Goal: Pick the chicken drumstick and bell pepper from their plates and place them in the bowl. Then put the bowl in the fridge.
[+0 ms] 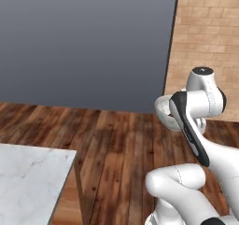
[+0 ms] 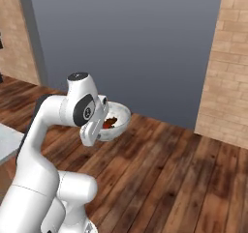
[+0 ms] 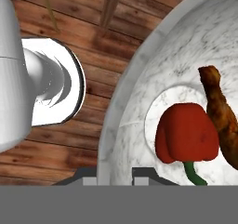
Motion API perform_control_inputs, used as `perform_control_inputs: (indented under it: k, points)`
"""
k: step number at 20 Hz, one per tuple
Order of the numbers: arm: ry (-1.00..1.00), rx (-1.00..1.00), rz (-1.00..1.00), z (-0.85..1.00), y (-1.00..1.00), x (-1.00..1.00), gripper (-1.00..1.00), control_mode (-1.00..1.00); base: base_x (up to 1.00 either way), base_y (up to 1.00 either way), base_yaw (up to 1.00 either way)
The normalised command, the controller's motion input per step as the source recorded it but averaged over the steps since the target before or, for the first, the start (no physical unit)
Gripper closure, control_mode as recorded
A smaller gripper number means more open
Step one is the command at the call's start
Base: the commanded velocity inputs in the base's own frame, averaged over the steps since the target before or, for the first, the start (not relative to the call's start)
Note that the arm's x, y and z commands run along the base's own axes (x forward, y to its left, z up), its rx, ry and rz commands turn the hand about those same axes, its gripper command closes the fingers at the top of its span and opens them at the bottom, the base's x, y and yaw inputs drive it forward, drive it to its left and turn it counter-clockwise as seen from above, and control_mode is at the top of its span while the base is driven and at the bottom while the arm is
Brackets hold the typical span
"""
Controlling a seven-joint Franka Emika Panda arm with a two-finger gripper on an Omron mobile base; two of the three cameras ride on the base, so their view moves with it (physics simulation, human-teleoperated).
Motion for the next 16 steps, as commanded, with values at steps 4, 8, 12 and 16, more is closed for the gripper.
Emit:
perform_control_inputs:
  k: [4, 8, 12, 16]
  points:
    - [0.0, 0.0, 0.0, 0.0, 0.0, 0.0, 1.0, 1.0, 0.94, 0.15, 0.0]
    - [0.0, 0.0, 0.0, 0.0, 0.0, 0.0, 1.0, 1.0, 0.94, 0.21, 0.01]
    - [0.0, 0.0, 0.0, 0.0, 0.0, 0.0, 1.0, 1.0, 0.91, 0.18, 0.09]
    - [0.0, 0.0, 0.0, 0.0, 0.0, 0.0, 1.0, 1.0, 0.86, 0.12, 0.18]
